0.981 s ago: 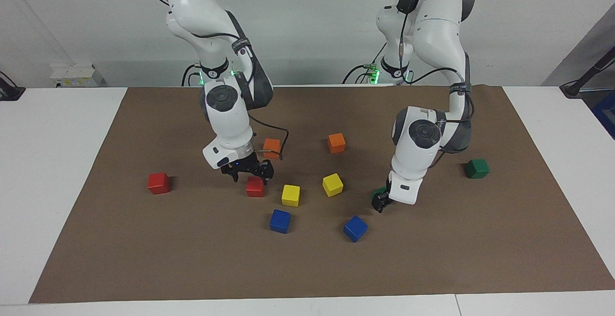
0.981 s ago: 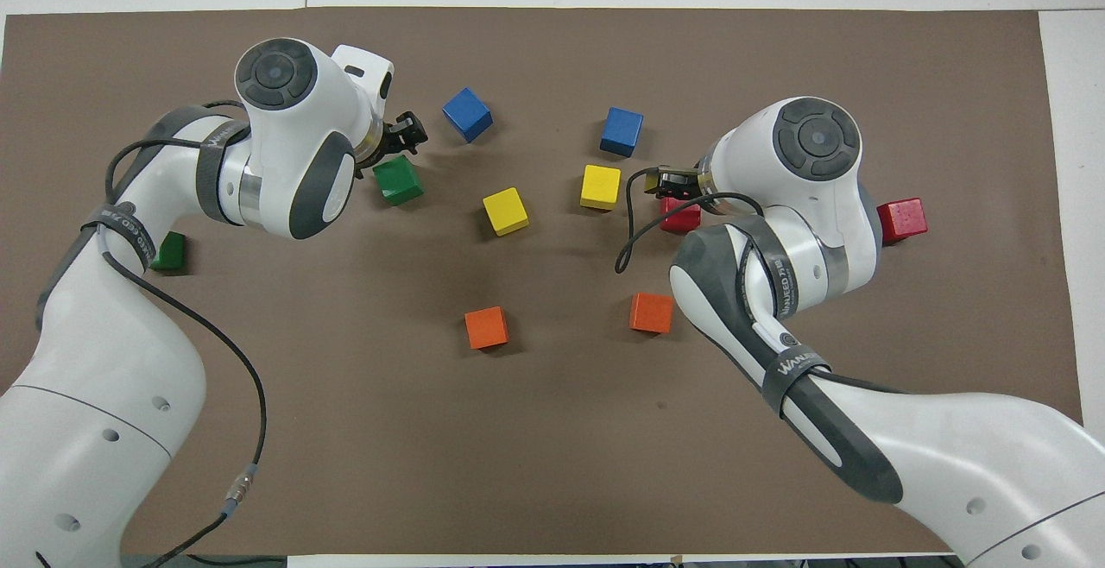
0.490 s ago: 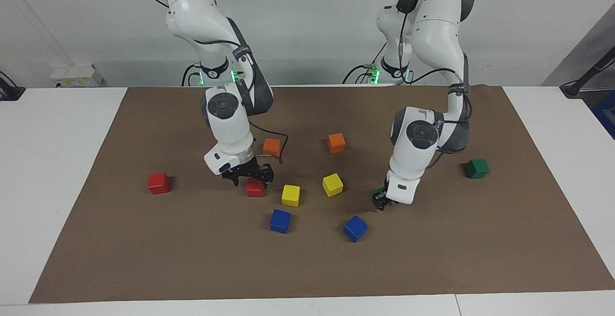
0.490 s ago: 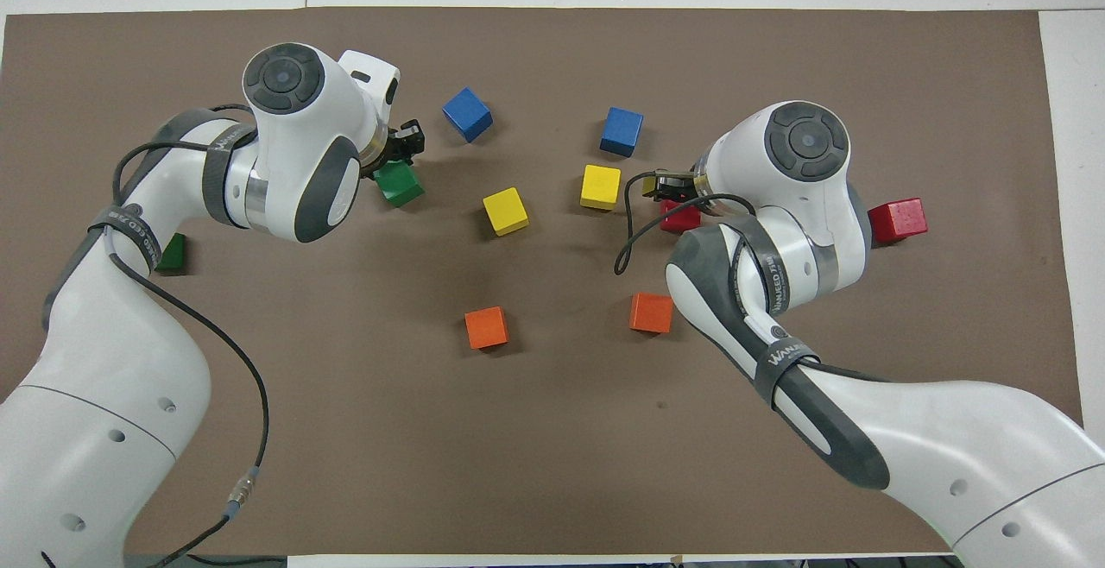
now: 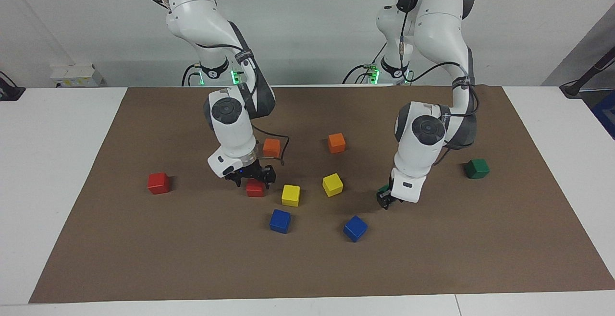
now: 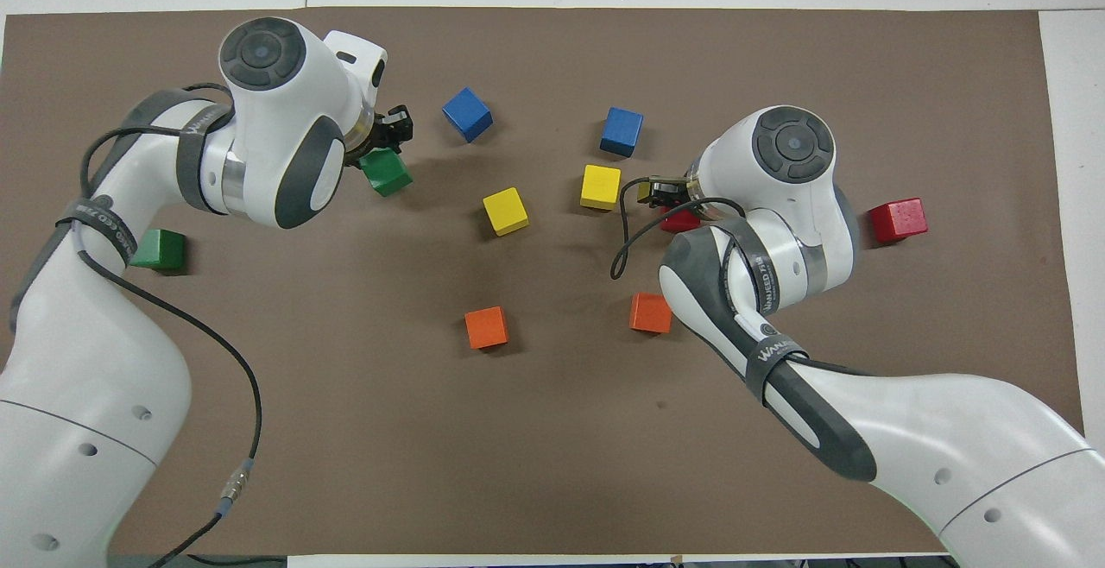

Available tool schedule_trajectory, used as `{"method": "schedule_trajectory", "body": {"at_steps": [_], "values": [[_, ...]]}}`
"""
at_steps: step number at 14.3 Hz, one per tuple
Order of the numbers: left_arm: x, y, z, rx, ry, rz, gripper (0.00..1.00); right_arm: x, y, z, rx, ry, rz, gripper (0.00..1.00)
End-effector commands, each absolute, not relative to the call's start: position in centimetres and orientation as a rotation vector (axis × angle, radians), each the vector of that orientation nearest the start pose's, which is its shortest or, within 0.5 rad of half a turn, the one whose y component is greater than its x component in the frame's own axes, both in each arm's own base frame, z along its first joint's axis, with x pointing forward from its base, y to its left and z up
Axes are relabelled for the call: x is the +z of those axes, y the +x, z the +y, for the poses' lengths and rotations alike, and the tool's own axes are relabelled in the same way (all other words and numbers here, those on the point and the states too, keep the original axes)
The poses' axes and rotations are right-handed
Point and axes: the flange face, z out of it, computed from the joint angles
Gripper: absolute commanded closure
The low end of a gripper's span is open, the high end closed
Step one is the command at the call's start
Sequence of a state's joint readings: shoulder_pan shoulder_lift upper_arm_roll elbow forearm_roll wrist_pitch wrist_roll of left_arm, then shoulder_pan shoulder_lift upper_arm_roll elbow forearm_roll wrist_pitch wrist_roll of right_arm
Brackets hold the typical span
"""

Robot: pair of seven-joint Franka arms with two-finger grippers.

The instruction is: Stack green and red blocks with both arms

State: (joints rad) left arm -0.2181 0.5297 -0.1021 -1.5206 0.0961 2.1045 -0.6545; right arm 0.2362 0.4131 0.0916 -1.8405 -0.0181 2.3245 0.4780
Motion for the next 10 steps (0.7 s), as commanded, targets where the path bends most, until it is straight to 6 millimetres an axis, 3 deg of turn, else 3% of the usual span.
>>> {"method": "schedule_trajectory", "body": {"at_steps": [1, 4, 6, 7, 10], "values": [[40.9, 66.8, -14.3, -0.068, -3.095, -0.302, 1.00, 30.6, 61.5, 20.6, -0.101, -3.086, 0.198, 0.01], [44.1, 66.0, -6.0, -0.003, -3.107, -0.028, 1.00, 30.0, 61.4, 20.4, -0.085, -3.090, 0.198, 0.05], [44.6, 65.3, -0.4, 0.014, -3.103, 0.118, 1.00, 29.6, 61.3, 20.4, -0.076, -3.092, 0.198, 0.09], [44.5, 65.0, 2.1, 0.021, -3.105, 0.165, 1.00, 29.6, 61.3, 20.4, -0.074, -3.093, 0.191, 0.20], [43.3, 63.0, 9.9, 0.030, -3.138, 0.259, 1.00, 29.6, 61.5, 19.6, -0.070, -3.118, 0.170, 0.96]]}}
